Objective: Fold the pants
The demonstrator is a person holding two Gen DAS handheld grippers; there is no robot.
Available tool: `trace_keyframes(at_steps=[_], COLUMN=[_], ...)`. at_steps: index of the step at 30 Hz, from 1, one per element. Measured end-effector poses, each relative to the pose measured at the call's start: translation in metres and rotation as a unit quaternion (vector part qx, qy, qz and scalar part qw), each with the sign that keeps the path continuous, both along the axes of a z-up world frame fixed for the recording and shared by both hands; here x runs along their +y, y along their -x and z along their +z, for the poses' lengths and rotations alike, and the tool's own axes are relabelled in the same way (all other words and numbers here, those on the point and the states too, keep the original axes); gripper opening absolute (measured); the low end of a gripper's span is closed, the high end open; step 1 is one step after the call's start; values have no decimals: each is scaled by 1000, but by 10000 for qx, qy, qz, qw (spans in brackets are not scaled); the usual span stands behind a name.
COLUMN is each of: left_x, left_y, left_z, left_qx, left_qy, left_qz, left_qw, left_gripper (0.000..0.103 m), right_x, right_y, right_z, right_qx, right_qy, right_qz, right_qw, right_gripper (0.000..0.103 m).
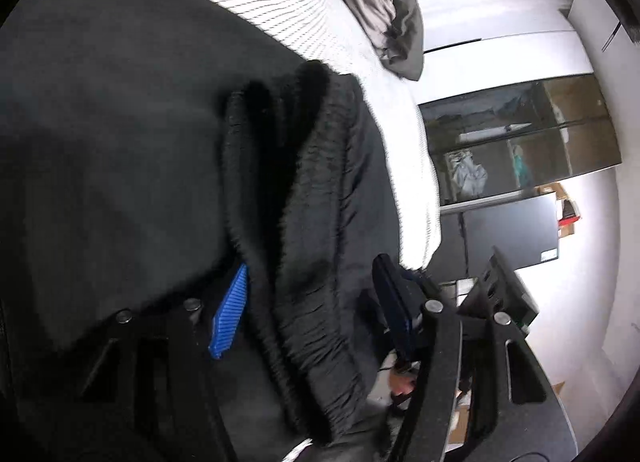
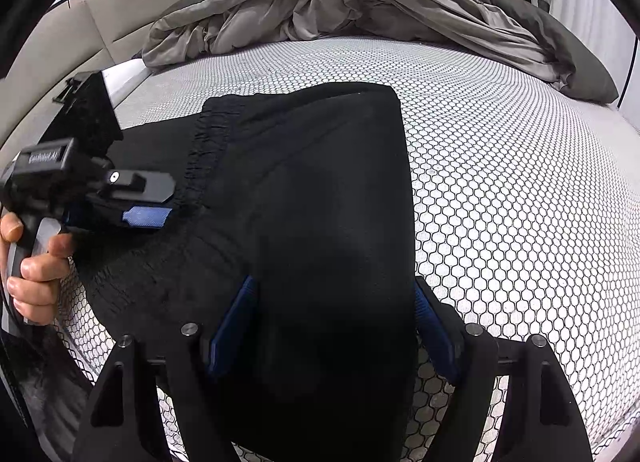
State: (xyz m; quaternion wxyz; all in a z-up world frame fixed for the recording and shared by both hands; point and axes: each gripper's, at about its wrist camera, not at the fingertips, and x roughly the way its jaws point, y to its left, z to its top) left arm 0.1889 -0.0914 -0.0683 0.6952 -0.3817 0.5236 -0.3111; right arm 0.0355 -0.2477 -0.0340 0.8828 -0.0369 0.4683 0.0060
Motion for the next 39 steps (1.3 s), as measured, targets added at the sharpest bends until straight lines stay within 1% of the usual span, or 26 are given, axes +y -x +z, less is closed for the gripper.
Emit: trace_keyframes(at_steps=[1,2,3,4,5,6,8,10,12,15,16,18,19,20,21,22,23,24,26,28,29,32,34,35,37,39], left_x=[-3,-4,-8,-14,-17,-19,-16,-1,26,76,92,124,139,150,160,167,172,178,186,186,188,195,198,201,198,184], left_y=[0,3,4,5,5,7,11,15,23,38,44,53,54,53,53,52,50,50,55,60,61,61,61,62,64,56], left_z=[2,6,11,17,21,26,35,46,57,72,77,80,77,70,63,54,47,41,41,44,46,43,43,44,47,47], left_qx=[-62,-166,-321,-493,-623,-767,-974,-1169,-1307,-1420,-1457,-1507,-1408,-1250,-1146,-1024,-922,-808,-885,-1017,-1068,-992,-1004,-1032,-1085,-1021], left_qy=[-34,-101,-387,-763,-947,-1040,-1178,-1259,-1270,-1483,-1646,-2070,-2219,-2393,-2465,-2435,-2393,-2398,-2376,-2592,-2599,-2488,-2397,-2288,-2164,-2201], left_qz=[68,107,153,162,197,230,261,325,518,873,944,1158,1346,1381,1346,1307,1282,1321,1456,1576,1578,1635,1635,1586,1455,1365], left_qw=[10000,9998,9986,9957,9934,9913,9879,9846,9819,9748,9710,9597,9554,9529,9529,9556,9580,9584,9563,9474,9466,9495,9517,9549,9593,9605], left_gripper=[58,48,35,28,19,15,13,11,9,9,9,9,9,9,9,10,13,14,14,14,14,14,14,15,22,39], right_x=[-1,-2,-3,-4,-5,-5,-5,-6,-4,2,4,10,12,16,19,21,24,26,31,32,29,23,17,14,8,5], right_y=[1,2,2,3,4,4,6,6,4,2,2,0,0,0,0,1,1,1,2,2,2,1,1,1,1,0], right_z=[0,0,-1,0,0,1,2,4,6,6,5,3,3,2,1,1,0,0,0,0,0,0,2,3,6,6], right_qx=[-3,-3,-3,-14,-22,-27,-63,-69,-71,-26,3,58,75,104,114,125,142,149,163,156,153,187,179,169,162,145], right_qy=[-18,-25,-28,-31,-35,-35,-12,-108,-189,-366,-394,-448,-450,-431,-431,-462,-512,-525,-485,-508,-542,-800,-1127,-1338,-1774,-2048], right_qz=[-5,-8,-8,-5,-13,-21,-20,6,11,91,124,193,209,252,301,361,423,452,484,488,475,384,322,303,312,300], right_qw=[10000,10000,10000,10000,10000,10000,10000,9999,9998,9993,9991,9988,9987,9987,9986,9982,9977,9975,9975,9974,9973,9959,9929,9904,9835,9782], right_gripper=[79,79,79,79,79,79,79,79,79,79,79,79,79,79,79,80,80,80,80,80,80,80,80,80,80,78])
